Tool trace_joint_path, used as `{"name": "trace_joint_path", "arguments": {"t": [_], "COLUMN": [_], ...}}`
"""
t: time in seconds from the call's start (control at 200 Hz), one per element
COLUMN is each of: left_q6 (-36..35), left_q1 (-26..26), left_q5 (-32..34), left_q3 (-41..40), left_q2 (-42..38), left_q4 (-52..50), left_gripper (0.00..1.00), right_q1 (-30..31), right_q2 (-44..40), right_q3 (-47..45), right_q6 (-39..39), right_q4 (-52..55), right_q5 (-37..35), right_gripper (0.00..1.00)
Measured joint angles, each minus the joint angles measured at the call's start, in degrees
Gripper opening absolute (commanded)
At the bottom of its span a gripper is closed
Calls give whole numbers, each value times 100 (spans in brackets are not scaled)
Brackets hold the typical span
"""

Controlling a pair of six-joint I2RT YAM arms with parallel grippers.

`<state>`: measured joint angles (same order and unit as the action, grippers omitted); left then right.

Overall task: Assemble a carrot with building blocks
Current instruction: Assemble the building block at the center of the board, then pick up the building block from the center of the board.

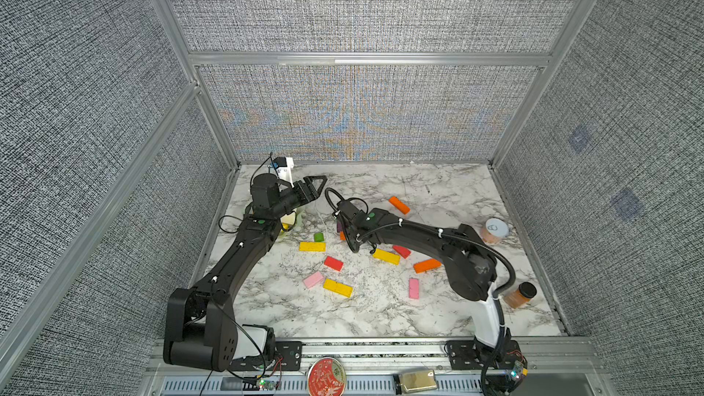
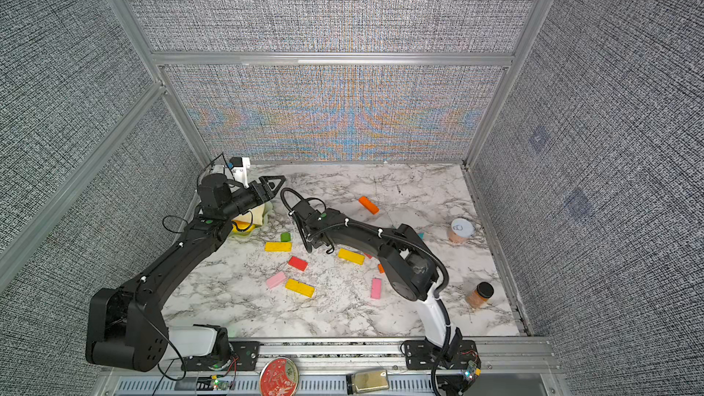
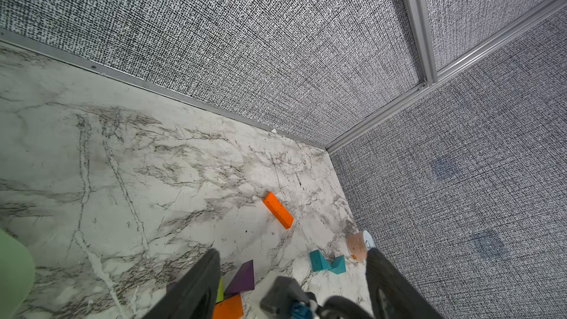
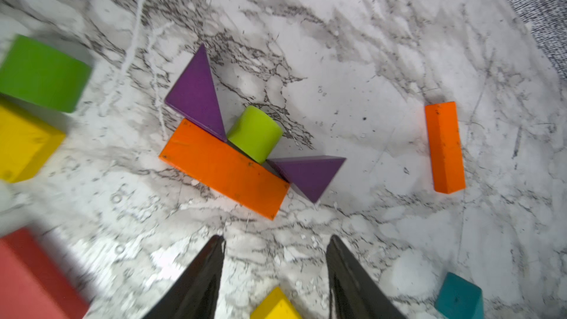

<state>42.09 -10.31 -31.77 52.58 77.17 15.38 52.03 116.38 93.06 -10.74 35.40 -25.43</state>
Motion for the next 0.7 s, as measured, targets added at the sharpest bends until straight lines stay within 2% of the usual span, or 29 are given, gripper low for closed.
{"name": "trace_joint_path", "arguments": {"t": [0.105, 0.215, 0.485, 0.575, 0.7], "left_q6": [55, 168, 356, 492, 584], "left_q1": [0, 0, -9, -22, -87], "left_q5": [-68, -146, -313, -411, -437], "left_q3": [-20, -70, -120, -160, -186], "left_q2": [0, 9, 107, 136, 136], "left_q4": [72, 136, 376, 424, 518], "left_gripper": [76, 76, 76, 76, 76], "right_q1": [-146, -555, -1440, -1683, -1910], "right_q2": [-640, -1237, -2745, -2992, -2874], "right_q3": [-413, -975, -2852, -3294, -3462], "right_q6": [-297, -793, -2201, -2551, -2833], "right_q4": [116, 350, 826, 848, 776], "right_q5": [37, 31, 2, 55, 254], "right_gripper": [57, 58, 70, 73, 75]}}
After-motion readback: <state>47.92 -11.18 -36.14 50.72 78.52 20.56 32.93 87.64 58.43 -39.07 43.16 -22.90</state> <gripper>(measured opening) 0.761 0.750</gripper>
